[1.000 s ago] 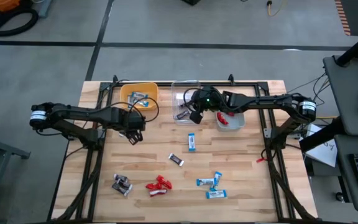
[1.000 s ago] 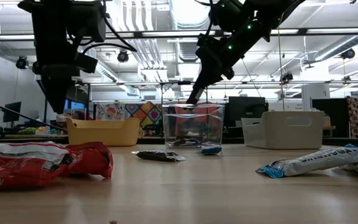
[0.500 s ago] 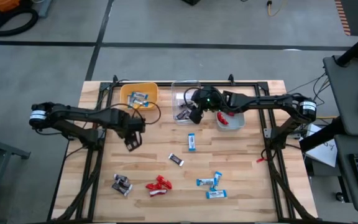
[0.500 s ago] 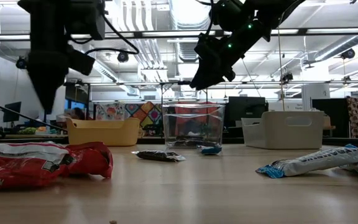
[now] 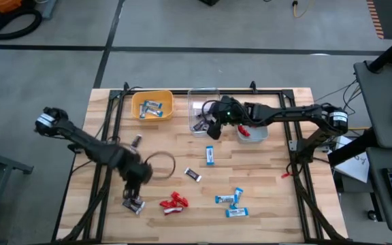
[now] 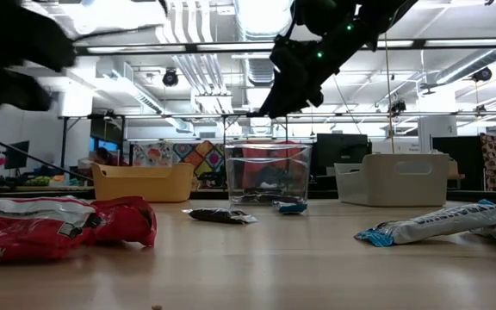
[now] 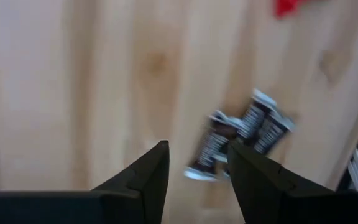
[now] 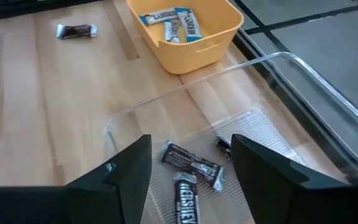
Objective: Sort candy
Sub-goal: Put the brown chocolate into the transparent bin
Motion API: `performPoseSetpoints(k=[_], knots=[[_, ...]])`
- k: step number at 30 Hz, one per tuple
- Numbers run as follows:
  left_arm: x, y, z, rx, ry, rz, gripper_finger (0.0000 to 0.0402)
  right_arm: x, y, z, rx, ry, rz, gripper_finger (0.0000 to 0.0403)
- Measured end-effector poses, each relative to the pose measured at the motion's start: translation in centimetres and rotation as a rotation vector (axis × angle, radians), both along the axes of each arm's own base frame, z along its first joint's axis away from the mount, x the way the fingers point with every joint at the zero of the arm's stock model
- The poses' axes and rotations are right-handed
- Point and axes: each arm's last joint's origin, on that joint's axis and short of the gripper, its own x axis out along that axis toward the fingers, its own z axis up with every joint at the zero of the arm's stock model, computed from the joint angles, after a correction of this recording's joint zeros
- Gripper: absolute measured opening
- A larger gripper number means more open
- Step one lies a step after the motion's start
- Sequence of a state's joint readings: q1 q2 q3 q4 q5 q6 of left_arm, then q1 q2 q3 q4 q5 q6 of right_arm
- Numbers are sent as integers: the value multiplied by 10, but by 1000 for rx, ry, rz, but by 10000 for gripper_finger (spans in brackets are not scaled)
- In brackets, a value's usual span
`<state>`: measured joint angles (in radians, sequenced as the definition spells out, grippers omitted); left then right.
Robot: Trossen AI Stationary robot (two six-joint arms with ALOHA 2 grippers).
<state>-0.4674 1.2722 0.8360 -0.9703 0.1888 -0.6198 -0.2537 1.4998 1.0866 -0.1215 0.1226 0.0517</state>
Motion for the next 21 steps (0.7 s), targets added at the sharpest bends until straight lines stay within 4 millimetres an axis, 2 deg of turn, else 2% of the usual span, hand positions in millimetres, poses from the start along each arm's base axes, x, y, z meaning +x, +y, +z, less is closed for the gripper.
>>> performPoseSetpoints(k=[3, 7, 21], knots=[[-8, -22, -5, 27, 8, -36, 135, 2, 7, 0, -1, 1, 21, 210], [-16, -39, -14, 120, 11, -7, 128, 4, 14, 0, -9, 5, 51, 210], [-2, -61, -48, 163, 38, -36, 127, 6, 28, 0, -7, 4, 89, 210]])
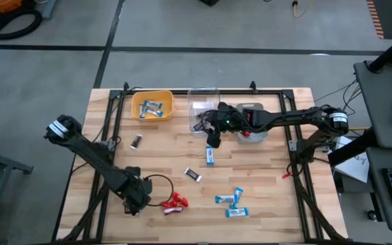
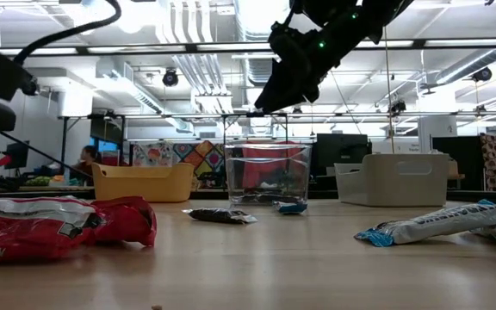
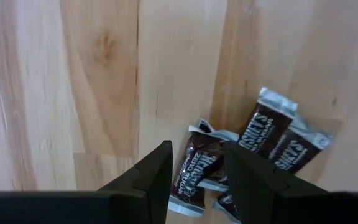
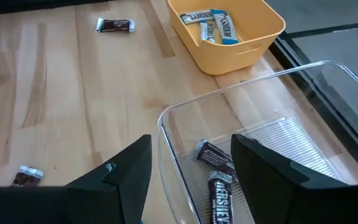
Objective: Sort candy
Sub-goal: Put the brown chocolate into the transparent bin
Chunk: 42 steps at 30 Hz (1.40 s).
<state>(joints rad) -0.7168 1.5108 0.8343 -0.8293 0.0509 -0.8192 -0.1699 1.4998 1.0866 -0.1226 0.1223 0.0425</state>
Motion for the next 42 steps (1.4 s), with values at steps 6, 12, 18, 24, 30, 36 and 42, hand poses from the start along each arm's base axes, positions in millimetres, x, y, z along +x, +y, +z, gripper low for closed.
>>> performPoseSetpoints(k=[6, 12, 18, 24, 30, 36, 42], knots=[[2, -4, -11, 27, 30, -11, 127, 0, 0, 0, 2, 0, -2, 210], [4, -6, -19, 39, 44, -19, 127, 0, 0, 0, 2, 0, -2, 210], [5, -8, -25, 55, 64, -65, 103, 0, 0, 0, 2, 0, -1, 210], [5, -7, -24, 56, 53, -80, 27, 0, 0, 0, 2, 0, -2, 210], [4, -5, -19, 77, 15, -77, 5, 0, 0, 0, 2, 1, -2, 210], [6, -2, -7, 134, -87, -87, 0, 0, 0, 0, 1, 2, 0, 210], [7, 8, 27, 249, -353, -46, 0, 1, 5, -1, 17, -5, 97, 210]])
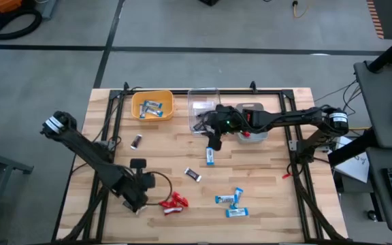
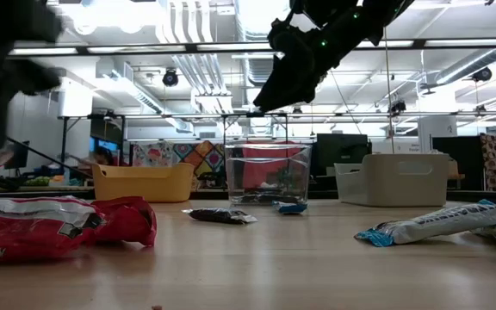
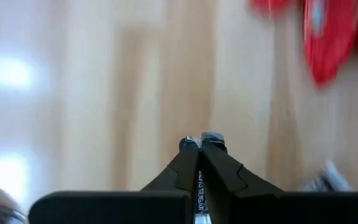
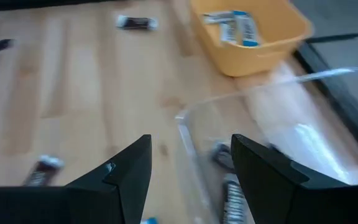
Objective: Sort candy
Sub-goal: Put the brown chocolate into the transparent bin
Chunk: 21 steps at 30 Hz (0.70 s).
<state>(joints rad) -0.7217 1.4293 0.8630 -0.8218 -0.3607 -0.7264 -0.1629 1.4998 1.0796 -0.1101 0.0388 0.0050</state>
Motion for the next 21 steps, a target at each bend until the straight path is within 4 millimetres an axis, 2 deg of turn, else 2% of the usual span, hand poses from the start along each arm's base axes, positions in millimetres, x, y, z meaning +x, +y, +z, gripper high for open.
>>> performPoseSetpoints(k=[7, 11, 15, 21], knots=[[9, 17, 50, 101, -450, 6, 0, 4, 30, -11, -83, -110, 210, 210], [20, 26, 71, 157, -630, -9, 0, 5, 50, -17, -167, -238, 296, 210], [36, 39, 81, 203, -717, 8, 0, 4, 63, -14, -215, -356, 334, 210], [66, 66, 80, 276, -805, 197, 0, 4, 67, -10, -202, -428, 321, 210]])
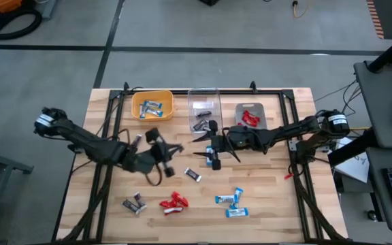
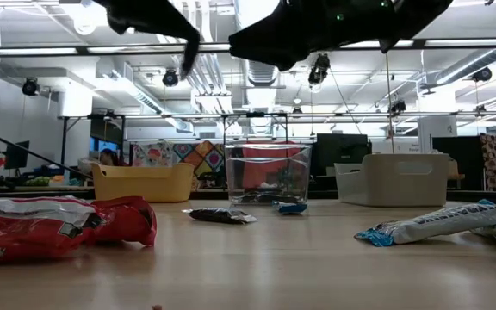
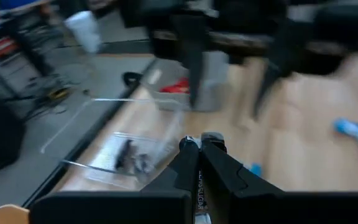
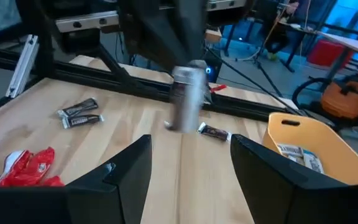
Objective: Sort candy
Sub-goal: Put the brown chocolate into the transparent bin
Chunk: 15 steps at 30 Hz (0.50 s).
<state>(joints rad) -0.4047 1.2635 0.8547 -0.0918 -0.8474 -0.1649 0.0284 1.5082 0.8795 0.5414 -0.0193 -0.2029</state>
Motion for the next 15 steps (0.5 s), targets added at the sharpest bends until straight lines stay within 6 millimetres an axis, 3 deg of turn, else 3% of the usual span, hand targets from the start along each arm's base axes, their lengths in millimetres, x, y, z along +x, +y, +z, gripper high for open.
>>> performPoseSetpoints(k=[7, 15], knots=[[33, 14, -4, 23, -127, 68, 0, 0, -3, 0, -7, 3, -103, 210], [49, 17, -7, 27, -167, 82, 0, 0, -5, 0, 2, 0, -159, 207]])
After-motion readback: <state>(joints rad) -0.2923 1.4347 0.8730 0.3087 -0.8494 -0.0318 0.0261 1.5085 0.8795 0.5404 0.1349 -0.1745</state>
